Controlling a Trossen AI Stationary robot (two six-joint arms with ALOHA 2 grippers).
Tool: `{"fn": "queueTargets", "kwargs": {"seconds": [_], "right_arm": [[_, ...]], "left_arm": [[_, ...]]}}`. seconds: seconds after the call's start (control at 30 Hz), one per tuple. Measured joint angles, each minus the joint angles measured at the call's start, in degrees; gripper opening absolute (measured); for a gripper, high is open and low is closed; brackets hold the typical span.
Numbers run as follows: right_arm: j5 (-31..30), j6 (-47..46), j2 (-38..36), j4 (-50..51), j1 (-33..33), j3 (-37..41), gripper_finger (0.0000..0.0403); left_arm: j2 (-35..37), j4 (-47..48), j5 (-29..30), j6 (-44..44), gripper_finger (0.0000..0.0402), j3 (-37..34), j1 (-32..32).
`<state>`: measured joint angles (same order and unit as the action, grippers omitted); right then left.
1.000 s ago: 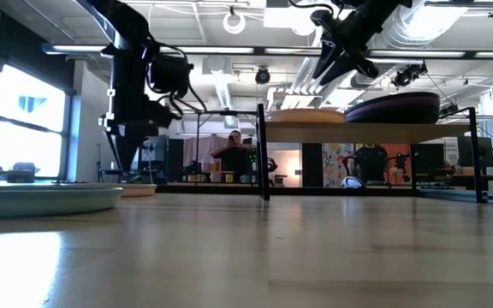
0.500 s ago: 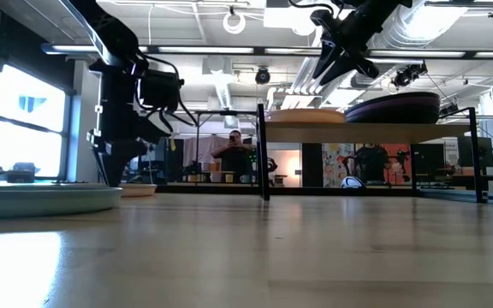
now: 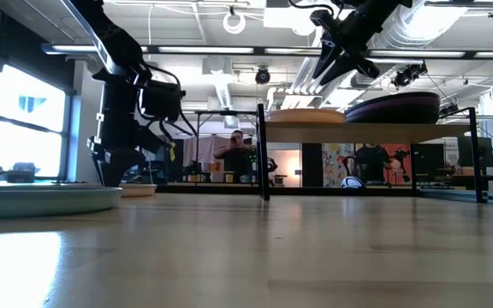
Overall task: Place and stack plates onto a shelf
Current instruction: Stack the white plate on top of the light brown plate on the shelf
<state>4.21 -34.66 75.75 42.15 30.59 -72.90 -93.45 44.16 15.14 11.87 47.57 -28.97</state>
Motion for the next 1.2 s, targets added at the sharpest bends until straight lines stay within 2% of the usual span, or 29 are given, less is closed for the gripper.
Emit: {"fn": "queueTargets", "kwargs": {"seconds": [0.2,0.5,0.73,0.9,1.07,1.2], "right_arm": [[0.0,0.0,0.0,0.0,0.0,0.0,0.0078],[0.5,-2.4,0.0,0.0,0.0,0.0,0.0078],[0.6,-0.3,0.0,0.0,-0.1,0.0,0.0078],[-1.3,2.0,0.0,-0.9,-1.6,0.0,0.0087],[-4.7,1.1,0.0,-4.8,-3.3,0.0,0.0115],[-4.6,-2.6,0.0,-8.0,-4.3,0.0,0.0127]], "left_arm": [[-0.5,-0.4,0.0,-0.1,0.0106,0.0,0.0],[-0.5,1.1,0.4,-4.6,0.0007,0.0,1.4],[-0.4,3.8,0.5,-7.5,0.0003,0.0,5.0],[-0.4,7.5,2.9,-9.6,0.0002,1.7,8.8],[-0.4,12.4,7.3,-14.3,0.0002,5.5,13.1],[-0.4,17.1,13.3,-19.7,0.0001,10.0,17.1]]}}
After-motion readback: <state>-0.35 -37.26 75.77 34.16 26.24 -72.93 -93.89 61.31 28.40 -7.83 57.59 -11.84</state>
